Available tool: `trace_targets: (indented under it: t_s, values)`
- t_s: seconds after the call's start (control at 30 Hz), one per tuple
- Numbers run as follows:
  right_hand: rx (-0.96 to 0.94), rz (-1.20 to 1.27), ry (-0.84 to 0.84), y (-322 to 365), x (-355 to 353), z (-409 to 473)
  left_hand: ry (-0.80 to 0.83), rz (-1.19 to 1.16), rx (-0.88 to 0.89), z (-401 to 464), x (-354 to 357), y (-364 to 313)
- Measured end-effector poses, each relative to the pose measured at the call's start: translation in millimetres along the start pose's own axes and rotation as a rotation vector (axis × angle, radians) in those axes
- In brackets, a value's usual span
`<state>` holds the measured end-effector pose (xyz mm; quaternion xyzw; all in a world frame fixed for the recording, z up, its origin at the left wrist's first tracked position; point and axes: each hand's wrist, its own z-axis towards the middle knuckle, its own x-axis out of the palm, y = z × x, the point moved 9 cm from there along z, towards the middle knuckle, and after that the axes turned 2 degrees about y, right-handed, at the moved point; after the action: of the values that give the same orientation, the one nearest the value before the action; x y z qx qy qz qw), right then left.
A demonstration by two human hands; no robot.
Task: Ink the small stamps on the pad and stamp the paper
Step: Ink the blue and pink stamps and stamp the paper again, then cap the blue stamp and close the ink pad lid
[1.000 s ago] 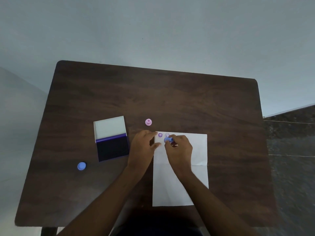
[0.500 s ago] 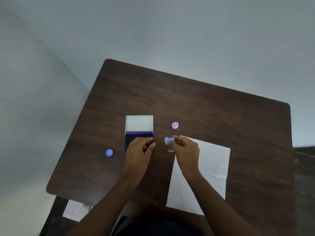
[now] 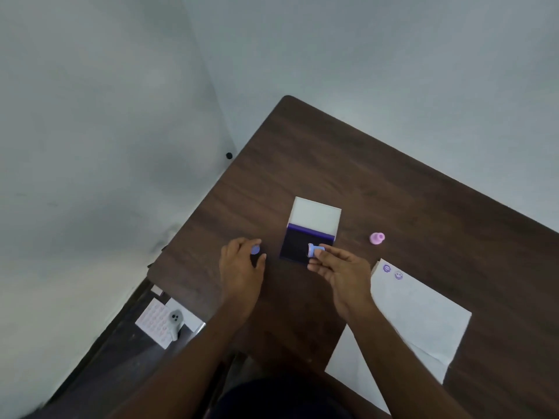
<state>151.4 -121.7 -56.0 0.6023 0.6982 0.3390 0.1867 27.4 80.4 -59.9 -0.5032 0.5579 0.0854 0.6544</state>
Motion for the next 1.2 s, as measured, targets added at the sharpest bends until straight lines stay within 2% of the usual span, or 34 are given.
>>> trace_targets:
  t_s: [0.1, 0.2, 0.43, 0.57, 0.83, 1.07, 1.2]
  values:
    - [0.013, -0.014, 0.019, -5.7, 12.0, 0.5, -0.001, 0.025, -0.066, 2.8, -1.0, 20.8]
    - [0.020, -0.015, 0.042, -8.9, 20.4, 1.5, 0.030, 0.074, -0.045, 5.0, 5.3, 29.0]
    - [0.005, -0.040, 0.052, -9.1, 24.4, 4.8, 0.062, 0.011, -0.026, 8.3, 13.5, 31.2]
    - [0.011, -0.030, 0.041, -10.6, 26.6, 1.3, 0.069, 0.004, -0.074, 10.3, 12.7, 36.8]
    - [0.022, -0.023, 0.040, -14.9, 33.7, 0.3, 0.077, -0.205, -0.140, 12.3, 7.3, 40.0]
    - [0.035, 0.003, 0.040, -16.0, 37.1, -0.3, 0.047, -0.372, 0.063, 0.2, -15.4, -2.2]
    - [0.056, 0.016, 0.051, -19.0, 40.9, -2.3, 0.135, -0.408, 0.096, -3.5, -11.6, -13.8]
